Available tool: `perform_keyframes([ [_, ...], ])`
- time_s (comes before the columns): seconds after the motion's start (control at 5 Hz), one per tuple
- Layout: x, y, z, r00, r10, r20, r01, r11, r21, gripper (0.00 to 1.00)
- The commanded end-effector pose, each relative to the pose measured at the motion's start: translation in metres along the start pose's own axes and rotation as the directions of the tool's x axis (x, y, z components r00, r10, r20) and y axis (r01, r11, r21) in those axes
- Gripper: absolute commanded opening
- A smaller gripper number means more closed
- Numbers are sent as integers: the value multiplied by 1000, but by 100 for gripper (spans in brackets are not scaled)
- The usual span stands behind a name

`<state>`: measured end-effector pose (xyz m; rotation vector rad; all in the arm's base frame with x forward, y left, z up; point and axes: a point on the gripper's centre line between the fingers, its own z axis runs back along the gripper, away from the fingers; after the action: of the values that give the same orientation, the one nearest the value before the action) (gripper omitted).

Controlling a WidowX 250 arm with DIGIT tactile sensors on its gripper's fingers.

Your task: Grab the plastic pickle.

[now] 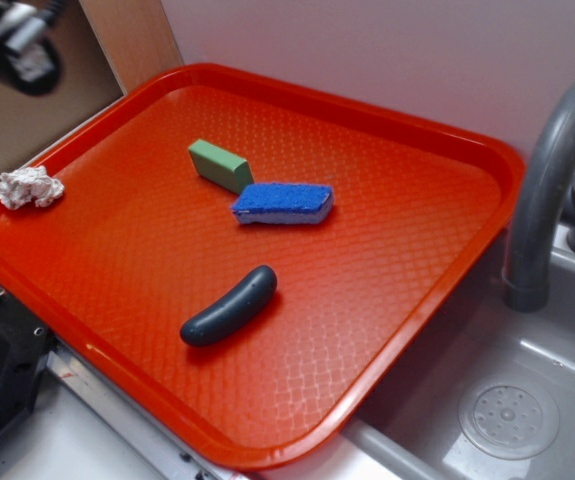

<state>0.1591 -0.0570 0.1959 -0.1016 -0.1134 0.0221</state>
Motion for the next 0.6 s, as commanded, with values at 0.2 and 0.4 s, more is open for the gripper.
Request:
perform_keyframes([
  [0.2, 27, -58, -94, 985, -151, -85, 149, 989, -23, 100],
  [0.4, 16, -68, -125, 969, -188, -157, 191, 982, 4, 100],
])
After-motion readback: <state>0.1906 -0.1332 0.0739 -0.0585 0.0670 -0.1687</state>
